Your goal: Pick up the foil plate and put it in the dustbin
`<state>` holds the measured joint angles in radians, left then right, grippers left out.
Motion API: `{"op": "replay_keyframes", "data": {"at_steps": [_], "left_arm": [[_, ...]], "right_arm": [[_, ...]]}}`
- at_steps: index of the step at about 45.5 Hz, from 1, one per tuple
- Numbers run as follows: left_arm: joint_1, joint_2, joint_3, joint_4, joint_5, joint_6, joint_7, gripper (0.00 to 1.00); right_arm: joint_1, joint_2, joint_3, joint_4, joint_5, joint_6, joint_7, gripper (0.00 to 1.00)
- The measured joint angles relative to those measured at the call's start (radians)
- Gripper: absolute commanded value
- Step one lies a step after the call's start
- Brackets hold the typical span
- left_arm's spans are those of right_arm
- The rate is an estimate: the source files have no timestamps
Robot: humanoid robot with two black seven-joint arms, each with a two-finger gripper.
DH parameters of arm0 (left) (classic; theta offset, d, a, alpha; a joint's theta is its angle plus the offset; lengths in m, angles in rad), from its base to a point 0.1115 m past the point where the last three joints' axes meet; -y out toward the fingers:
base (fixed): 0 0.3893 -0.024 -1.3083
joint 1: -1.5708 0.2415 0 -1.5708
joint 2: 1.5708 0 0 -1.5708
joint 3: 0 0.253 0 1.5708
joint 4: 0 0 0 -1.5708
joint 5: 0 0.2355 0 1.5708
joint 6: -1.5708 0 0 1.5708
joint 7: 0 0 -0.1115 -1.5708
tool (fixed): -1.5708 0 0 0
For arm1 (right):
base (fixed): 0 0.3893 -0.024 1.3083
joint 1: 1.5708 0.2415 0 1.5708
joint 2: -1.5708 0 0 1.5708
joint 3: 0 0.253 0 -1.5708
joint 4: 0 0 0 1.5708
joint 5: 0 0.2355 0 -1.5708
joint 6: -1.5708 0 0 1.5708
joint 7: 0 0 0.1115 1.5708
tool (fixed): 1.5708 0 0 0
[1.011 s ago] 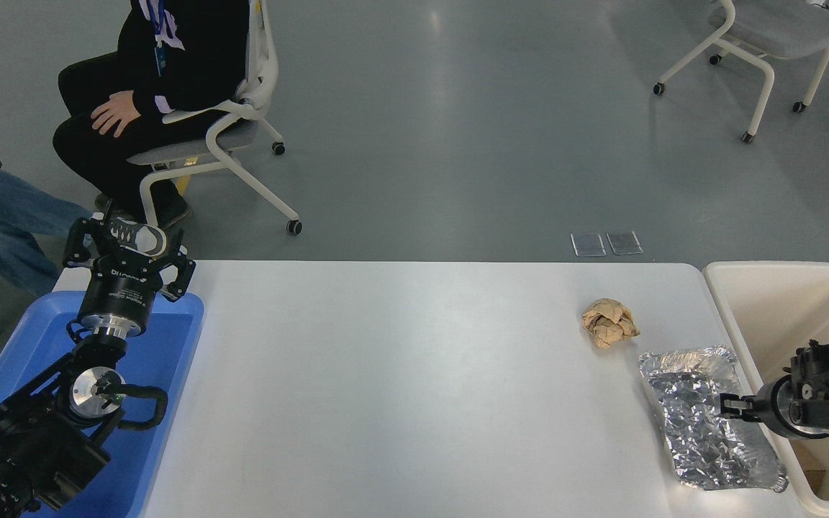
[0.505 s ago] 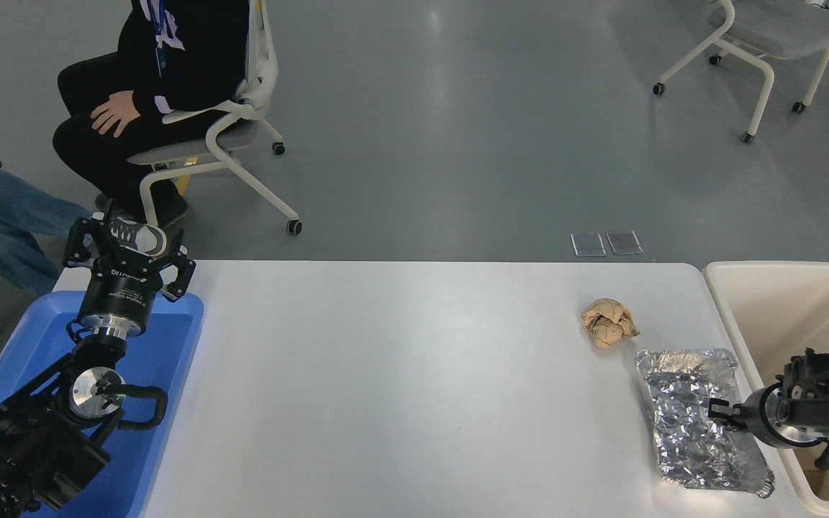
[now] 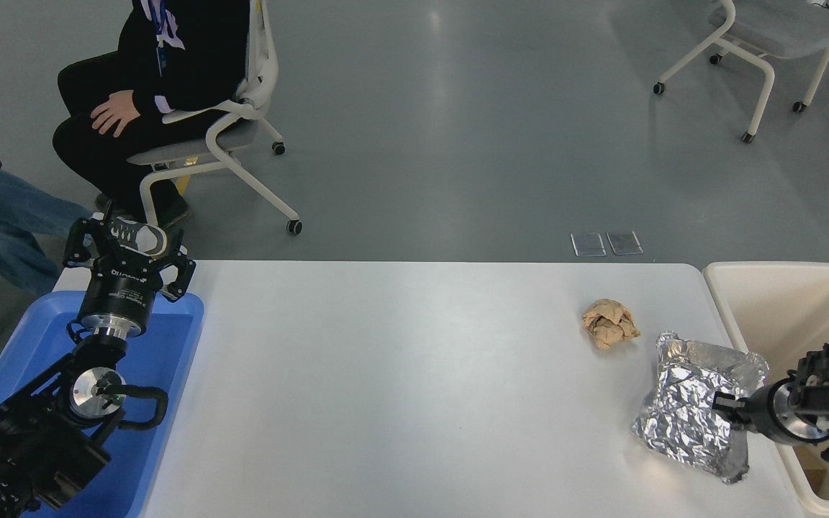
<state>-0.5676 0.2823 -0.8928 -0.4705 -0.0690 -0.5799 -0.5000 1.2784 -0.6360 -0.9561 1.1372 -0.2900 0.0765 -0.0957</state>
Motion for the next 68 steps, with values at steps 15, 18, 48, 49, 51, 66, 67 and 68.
{"op": "replay_keyframes", "data": {"at_steps": [15,18,48,49,51,66,67,68], "left_arm": [[0.0,0.0,0.0,0.0,0.0,-0.001,0.0,0.99],[0.0,0.0,0.0,0.0,0.0,-0.001,0.0,0.99],[0.0,0.0,0.0,0.0,0.0,-0.001,0.0,0.99],[0.0,0.0,0.0,0.0,0.0,-0.001,0.0,0.99],[0.0,0.0,0.0,0.0,0.0,-0.001,0.0,0.99],[0.0,0.0,0.0,0.0,0.0,-0.001,0.0,0.99],[0.0,0.0,0.0,0.0,0.0,-0.001,0.0,0.99],[0.0,0.0,0.0,0.0,0.0,-0.001,0.0,0.99]], "right_arm": [[0.426,-0.09,-0.225,0.272,0.025,0.125,0.002,0.0],[0.506,-0.102,-0.249,0.299,0.033,0.211,0.002,0.0],[1.163,-0.117,-0.355,0.363,0.121,0.684,0.002,0.0],[1.176,-0.115,-0.358,0.363,0.124,0.687,0.002,0.0],[1.193,-0.113,-0.361,0.364,0.127,0.691,0.002,0.0],[1.272,-0.104,-0.4,0.347,0.15,0.705,0.002,0.0],[1.274,-0.104,-0.409,0.339,0.151,0.706,0.001,0.0],[1.275,-0.104,-0.415,0.333,0.152,0.706,0.001,0.0]]}}
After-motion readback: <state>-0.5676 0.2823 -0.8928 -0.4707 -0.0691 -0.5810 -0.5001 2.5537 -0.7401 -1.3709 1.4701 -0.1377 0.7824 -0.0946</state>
